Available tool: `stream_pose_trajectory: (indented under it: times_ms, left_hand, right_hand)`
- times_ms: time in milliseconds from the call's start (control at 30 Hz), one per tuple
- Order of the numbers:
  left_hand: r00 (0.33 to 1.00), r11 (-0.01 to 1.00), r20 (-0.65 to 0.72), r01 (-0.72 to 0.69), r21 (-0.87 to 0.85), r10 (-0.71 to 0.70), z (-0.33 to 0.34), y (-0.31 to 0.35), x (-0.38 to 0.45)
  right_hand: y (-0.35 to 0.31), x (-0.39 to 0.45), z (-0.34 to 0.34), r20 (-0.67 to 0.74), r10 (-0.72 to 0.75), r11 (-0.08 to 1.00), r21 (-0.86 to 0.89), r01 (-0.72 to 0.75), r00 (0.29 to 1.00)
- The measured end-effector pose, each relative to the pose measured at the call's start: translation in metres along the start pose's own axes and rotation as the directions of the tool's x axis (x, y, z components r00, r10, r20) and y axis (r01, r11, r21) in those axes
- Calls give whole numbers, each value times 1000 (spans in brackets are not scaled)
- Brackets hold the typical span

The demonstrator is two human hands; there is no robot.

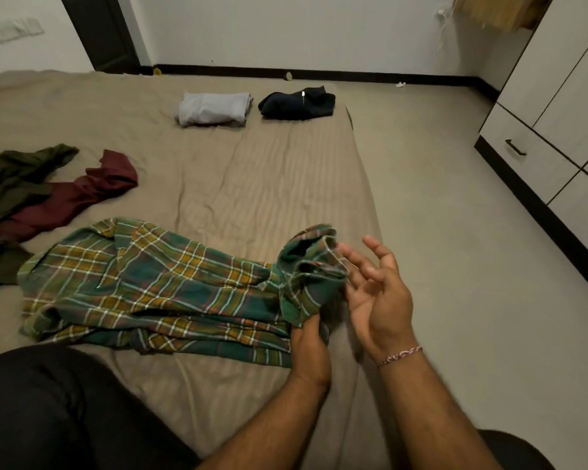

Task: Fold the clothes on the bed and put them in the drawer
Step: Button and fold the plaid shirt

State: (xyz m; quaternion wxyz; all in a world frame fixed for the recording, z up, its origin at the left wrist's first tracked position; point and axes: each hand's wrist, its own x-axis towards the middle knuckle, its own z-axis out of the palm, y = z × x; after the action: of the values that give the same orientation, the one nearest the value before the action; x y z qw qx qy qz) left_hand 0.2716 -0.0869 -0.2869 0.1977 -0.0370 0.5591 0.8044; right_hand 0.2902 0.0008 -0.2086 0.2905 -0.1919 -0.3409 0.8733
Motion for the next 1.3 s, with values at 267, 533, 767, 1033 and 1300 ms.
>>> stream_pose_trajectory:
  times_ms: [267,533,767,1033,1300]
  left_hand:
    - [982,965,92,181,-188,-166,-6,20,-2]
    - [981,982,-194,59,181,-23,-27,64,-28]
    - [744,698,562,-615,366,361,-25,104,-49]
    - [969,518,244,-195,833,-26,-16,74,10]
    - [979,362,189,-203,910,72,-24,90,35]
  right_hand:
    - [38,6,6,427,-489,222,-782,582,761]
    - [53,22,-19,449,96,-150,-876,459,888]
    - [24,20,-11,527,322,103,-846,524,787]
    - [15,8,-23,-82,-20,271,-960,-73,996]
    - [19,4,11,-85,159,702,-691,-173,984]
